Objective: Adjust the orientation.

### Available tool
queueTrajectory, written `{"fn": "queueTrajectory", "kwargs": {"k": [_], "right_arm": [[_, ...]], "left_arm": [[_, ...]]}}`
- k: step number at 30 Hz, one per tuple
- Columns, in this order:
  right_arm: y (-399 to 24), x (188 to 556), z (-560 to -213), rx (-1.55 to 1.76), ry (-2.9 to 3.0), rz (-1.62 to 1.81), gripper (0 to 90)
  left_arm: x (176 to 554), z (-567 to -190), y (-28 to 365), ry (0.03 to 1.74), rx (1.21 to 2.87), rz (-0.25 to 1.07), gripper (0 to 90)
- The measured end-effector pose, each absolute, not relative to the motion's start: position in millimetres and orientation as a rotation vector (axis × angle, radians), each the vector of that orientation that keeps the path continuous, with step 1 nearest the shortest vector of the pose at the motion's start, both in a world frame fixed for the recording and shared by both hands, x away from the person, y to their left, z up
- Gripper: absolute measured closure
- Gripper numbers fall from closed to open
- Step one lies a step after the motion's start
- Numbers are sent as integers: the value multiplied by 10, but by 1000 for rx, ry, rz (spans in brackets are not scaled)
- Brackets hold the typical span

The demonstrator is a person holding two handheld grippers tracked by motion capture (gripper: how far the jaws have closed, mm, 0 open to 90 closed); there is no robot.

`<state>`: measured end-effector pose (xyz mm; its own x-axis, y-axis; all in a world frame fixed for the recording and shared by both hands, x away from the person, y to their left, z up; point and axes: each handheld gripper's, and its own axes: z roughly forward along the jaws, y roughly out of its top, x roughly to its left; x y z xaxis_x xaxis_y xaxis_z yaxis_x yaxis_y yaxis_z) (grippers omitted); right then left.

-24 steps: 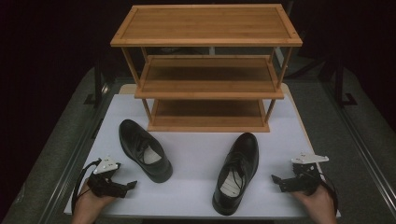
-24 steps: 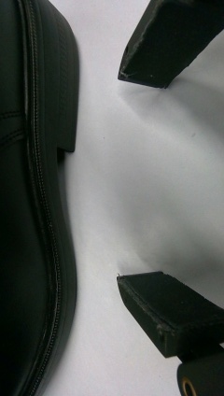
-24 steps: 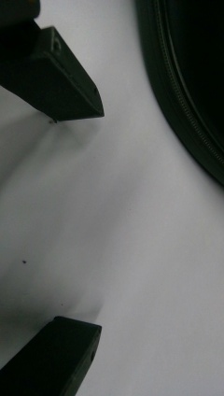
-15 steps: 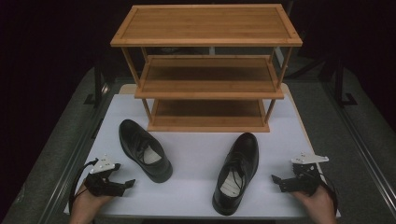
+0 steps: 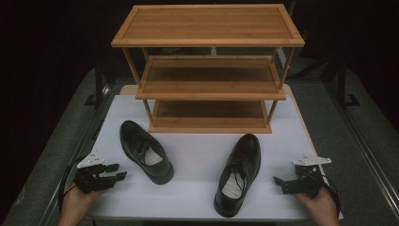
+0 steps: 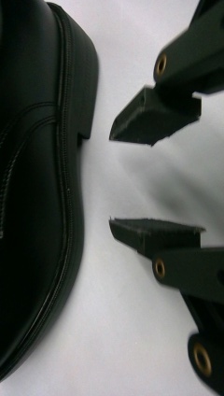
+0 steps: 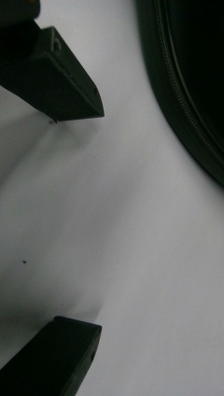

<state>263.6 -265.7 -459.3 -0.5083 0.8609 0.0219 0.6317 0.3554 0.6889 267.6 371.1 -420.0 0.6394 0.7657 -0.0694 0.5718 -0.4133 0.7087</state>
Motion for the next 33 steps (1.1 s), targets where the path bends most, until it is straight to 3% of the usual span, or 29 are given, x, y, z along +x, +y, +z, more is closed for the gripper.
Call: {"fn": "queueTrajectory", "kwargs": {"k": [11, 33], "right_arm": [[-2657, 2636, -4593, 1314, 2279, 927, 0], [-2657, 2637, -4595, 1311, 2278, 930, 0]], "left_arm": [[2814, -4023, 3776, 1046, 2151, 317, 896], [3448, -3645, 3890, 1083, 2141, 415, 900]]}}
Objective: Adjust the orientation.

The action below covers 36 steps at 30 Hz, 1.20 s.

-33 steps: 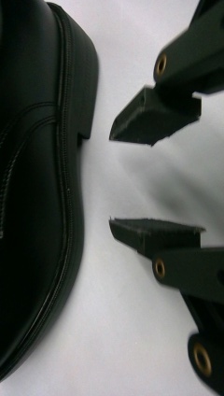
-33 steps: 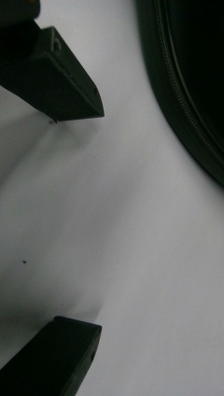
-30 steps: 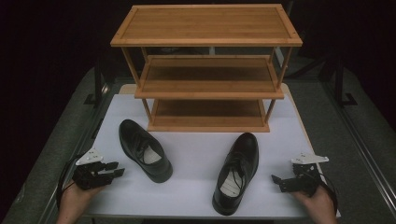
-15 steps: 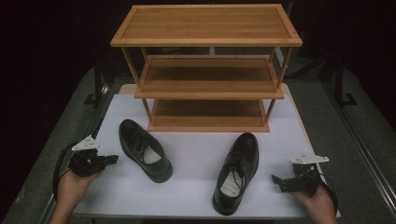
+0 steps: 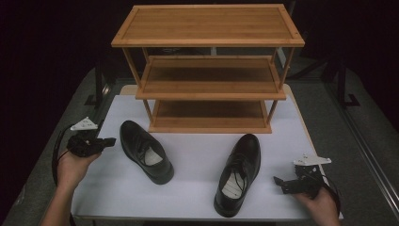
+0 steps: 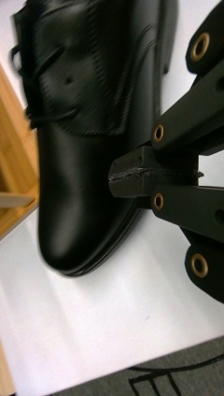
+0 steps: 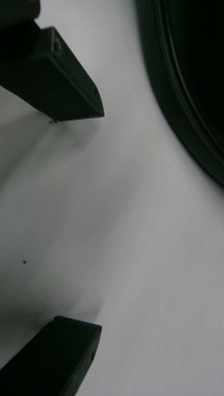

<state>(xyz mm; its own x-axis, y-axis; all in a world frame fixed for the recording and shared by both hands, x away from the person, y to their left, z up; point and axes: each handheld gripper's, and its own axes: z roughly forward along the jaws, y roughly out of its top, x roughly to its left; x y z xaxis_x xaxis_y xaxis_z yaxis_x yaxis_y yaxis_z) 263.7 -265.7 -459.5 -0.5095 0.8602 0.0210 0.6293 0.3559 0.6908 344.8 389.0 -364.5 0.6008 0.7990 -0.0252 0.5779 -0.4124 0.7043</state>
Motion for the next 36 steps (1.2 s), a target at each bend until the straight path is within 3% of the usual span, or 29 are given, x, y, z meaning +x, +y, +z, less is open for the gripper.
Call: {"fn": "queueTrajectory", "kwargs": {"k": [13, 23, 36], "right_arm": [[-2658, 2636, -4595, 1310, 2278, 930, 0], [-2658, 2636, -4595, 1310, 2278, 930, 0], [-2659, 2636, -4596, 1310, 2278, 930, 0]], "left_arm": [[4005, -3611, 3910, 1108, 2123, 455, 900], [4418, -3908, 3991, 1160, 2142, 495, 900], [4563, -4192, 4055, 1230, 2162, 410, 900]]}}
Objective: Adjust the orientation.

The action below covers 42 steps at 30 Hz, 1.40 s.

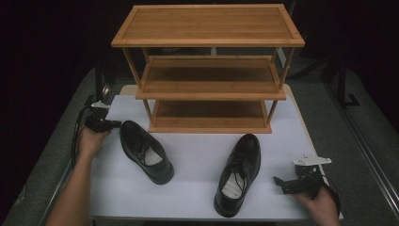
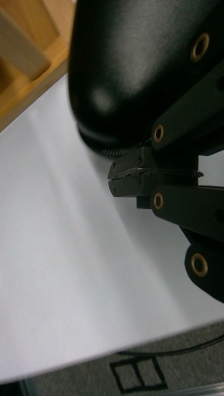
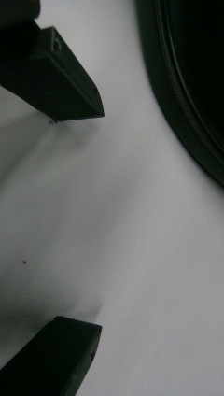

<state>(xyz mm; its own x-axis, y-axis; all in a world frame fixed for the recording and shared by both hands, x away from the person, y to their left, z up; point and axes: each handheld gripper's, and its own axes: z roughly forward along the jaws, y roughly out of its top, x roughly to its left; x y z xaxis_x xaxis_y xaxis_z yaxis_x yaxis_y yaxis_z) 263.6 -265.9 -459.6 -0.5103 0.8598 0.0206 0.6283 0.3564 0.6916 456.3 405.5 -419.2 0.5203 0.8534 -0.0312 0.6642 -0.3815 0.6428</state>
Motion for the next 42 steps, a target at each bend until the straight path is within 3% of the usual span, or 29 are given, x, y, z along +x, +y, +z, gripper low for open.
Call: {"fn": "queueTrajectory", "kwargs": {"k": [16, 42], "right_arm": [[-2659, 2636, -4596, 1310, 2278, 930, 0], [-2658, 2635, -4596, 1309, 2277, 931, 0]], "left_arm": [[4364, -4200, 3903, 1211, 2180, 411, 900], [3825, -4238, 3247, 1060, 2206, 312, 900]]}}
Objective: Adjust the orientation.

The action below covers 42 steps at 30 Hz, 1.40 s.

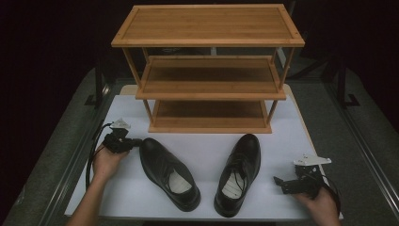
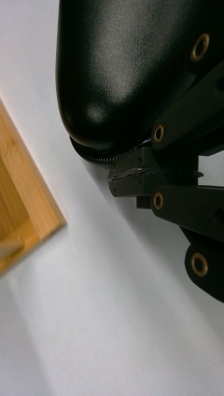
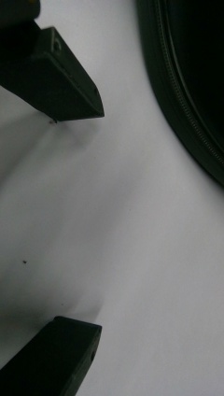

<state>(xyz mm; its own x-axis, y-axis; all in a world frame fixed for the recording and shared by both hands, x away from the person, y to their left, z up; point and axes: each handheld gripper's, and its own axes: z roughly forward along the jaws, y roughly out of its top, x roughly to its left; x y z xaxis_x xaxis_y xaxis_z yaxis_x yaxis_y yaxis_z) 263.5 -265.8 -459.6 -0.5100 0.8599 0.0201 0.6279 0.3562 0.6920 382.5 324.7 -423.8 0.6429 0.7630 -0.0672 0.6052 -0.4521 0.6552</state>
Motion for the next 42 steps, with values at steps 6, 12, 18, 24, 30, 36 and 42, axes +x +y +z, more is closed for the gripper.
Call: {"fn": "queueTrajectory", "kwargs": {"k": [6, 12, 18, 24, 30, 36, 42], "right_arm": [[-2658, 2635, -4596, 1308, 2277, 931, 0], [-2657, 2634, -4596, 1309, 2276, 930, 0], [-2658, 2636, -4596, 1306, 2276, 932, 0], [-2658, 2633, -4595, 1311, 2278, 929, 0], [-2658, 2633, -4595, 1311, 2277, 929, 0], [-2657, 2633, -4595, 1312, 2277, 928, 0], [-2657, 2632, -4595, 1311, 2277, 928, 0]], "left_arm": [[3800, -4231, 3279, 1046, 2199, 311, 900], [3607, -4160, 3467, 1051, 2174, 320, 900], [3263, -4112, 3491, 1007, 2164, 315, 900], [3005, -4102, 3417, 959, 2153, 289, 900], [2750, -4152, 3271, 902, 2155, 239, 900], [2577, -4264, 3100, 851, 2200, 180, 900], [2606, -4305, 3035, 834, 2227, 171, 900]]}}
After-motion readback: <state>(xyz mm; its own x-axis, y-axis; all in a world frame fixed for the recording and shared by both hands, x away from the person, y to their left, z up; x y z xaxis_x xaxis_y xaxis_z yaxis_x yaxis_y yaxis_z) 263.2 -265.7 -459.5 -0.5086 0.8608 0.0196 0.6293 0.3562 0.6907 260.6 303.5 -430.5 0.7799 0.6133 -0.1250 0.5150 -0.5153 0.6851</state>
